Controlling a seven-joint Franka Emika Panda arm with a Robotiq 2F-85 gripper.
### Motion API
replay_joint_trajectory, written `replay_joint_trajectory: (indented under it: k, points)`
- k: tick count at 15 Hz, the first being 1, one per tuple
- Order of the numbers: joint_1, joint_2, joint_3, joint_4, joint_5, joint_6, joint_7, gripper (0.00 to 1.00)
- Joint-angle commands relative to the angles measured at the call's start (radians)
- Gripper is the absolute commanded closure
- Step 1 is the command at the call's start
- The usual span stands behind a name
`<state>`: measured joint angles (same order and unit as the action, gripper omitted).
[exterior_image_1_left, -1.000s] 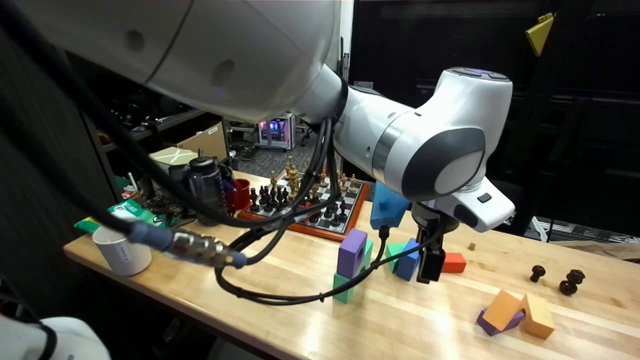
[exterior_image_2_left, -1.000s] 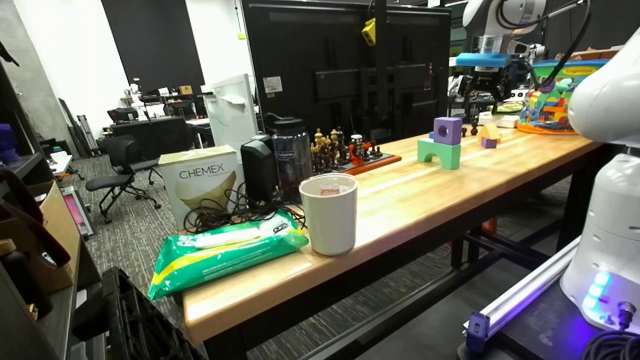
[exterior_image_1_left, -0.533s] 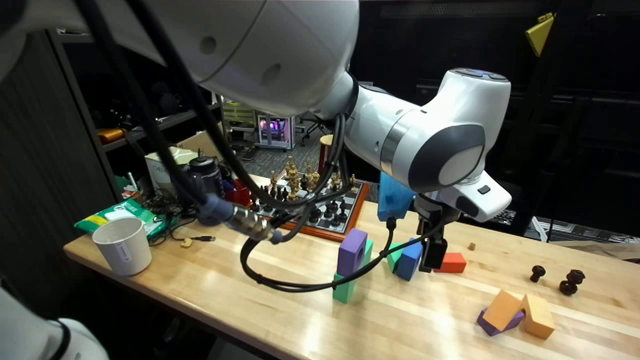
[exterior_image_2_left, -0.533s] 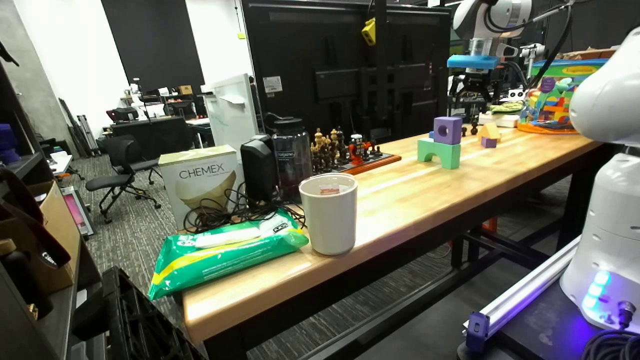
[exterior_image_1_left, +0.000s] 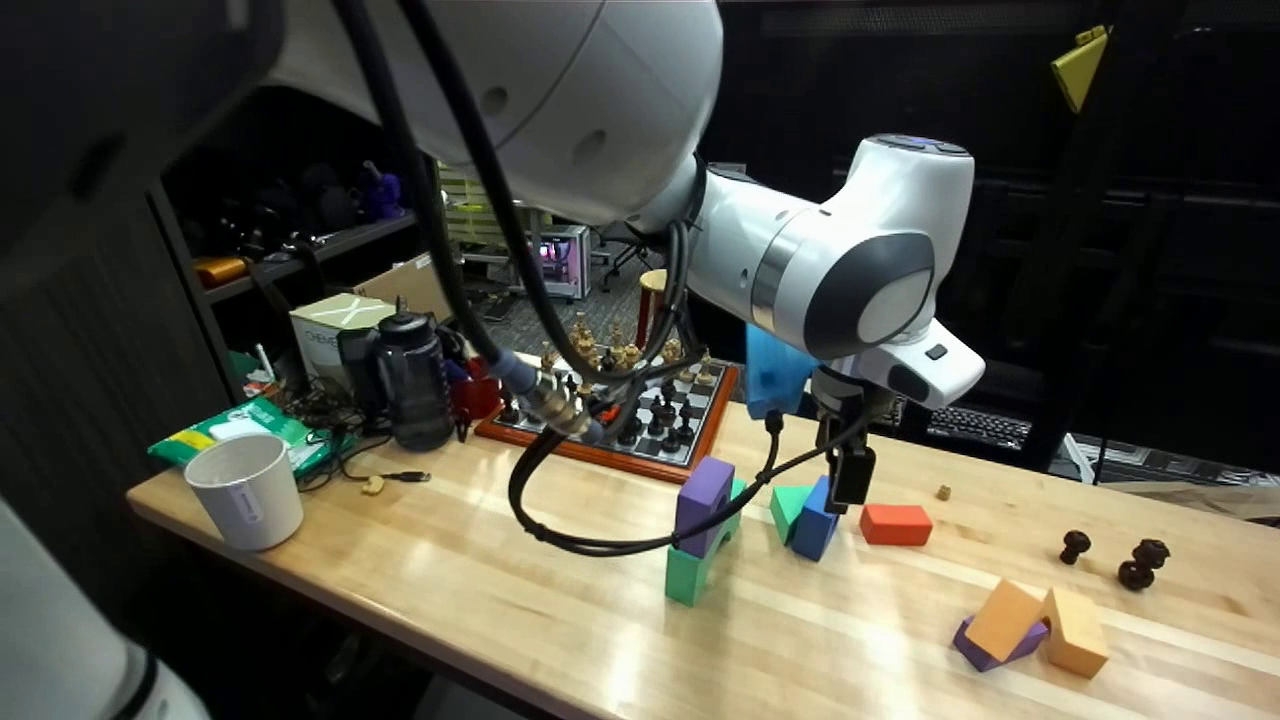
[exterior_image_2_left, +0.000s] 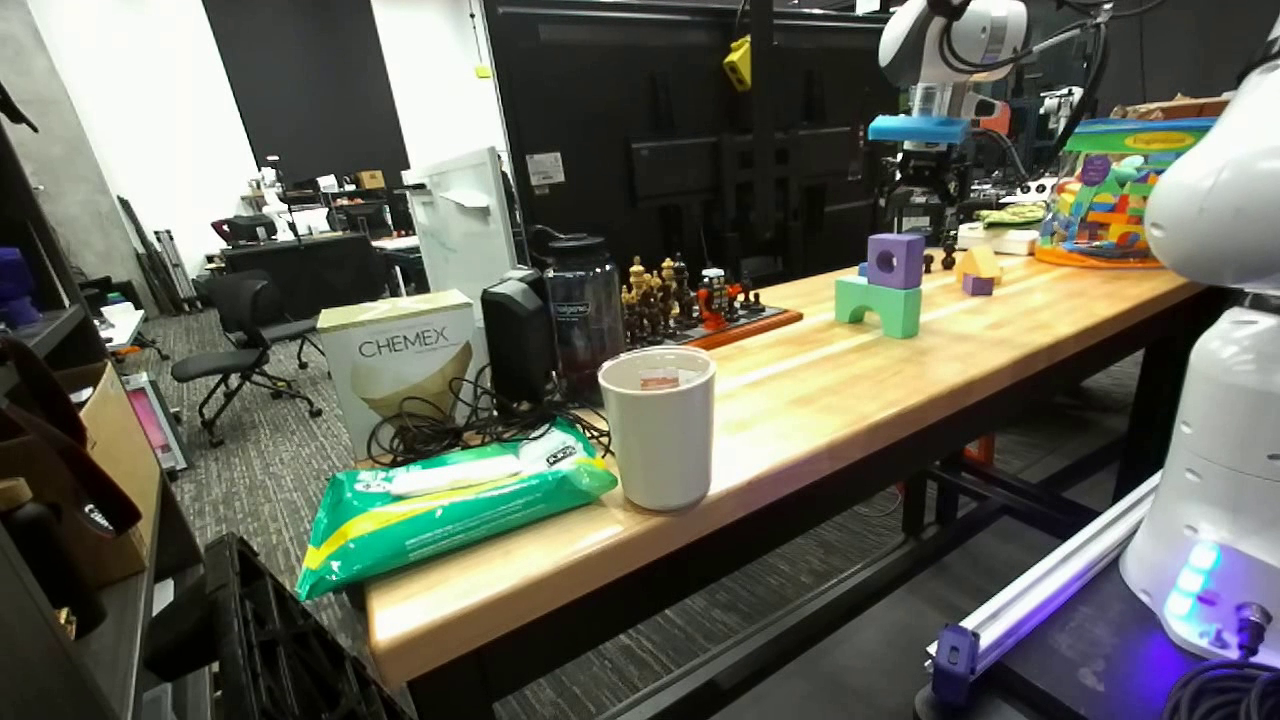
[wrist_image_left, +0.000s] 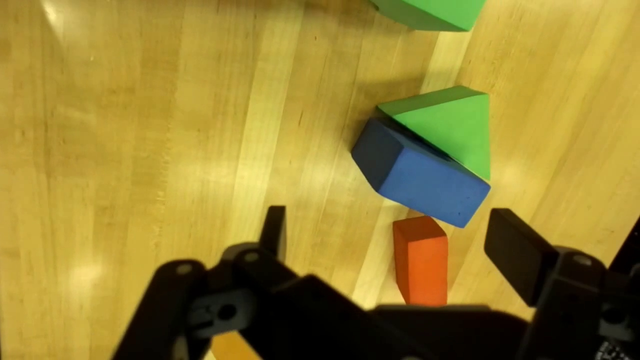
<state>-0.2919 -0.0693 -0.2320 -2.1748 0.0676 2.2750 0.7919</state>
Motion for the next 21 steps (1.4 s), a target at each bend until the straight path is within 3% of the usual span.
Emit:
replay_joint_trajectory:
  k: [1, 21]
  points:
    - [0.018, 0.036, -0.001, 0.036, 0.021, -0.014, -0.016, 0.00]
    - [0.052, 0.211, -0.006, 0.101, 0.078, -0.036, -0.022, 0.03]
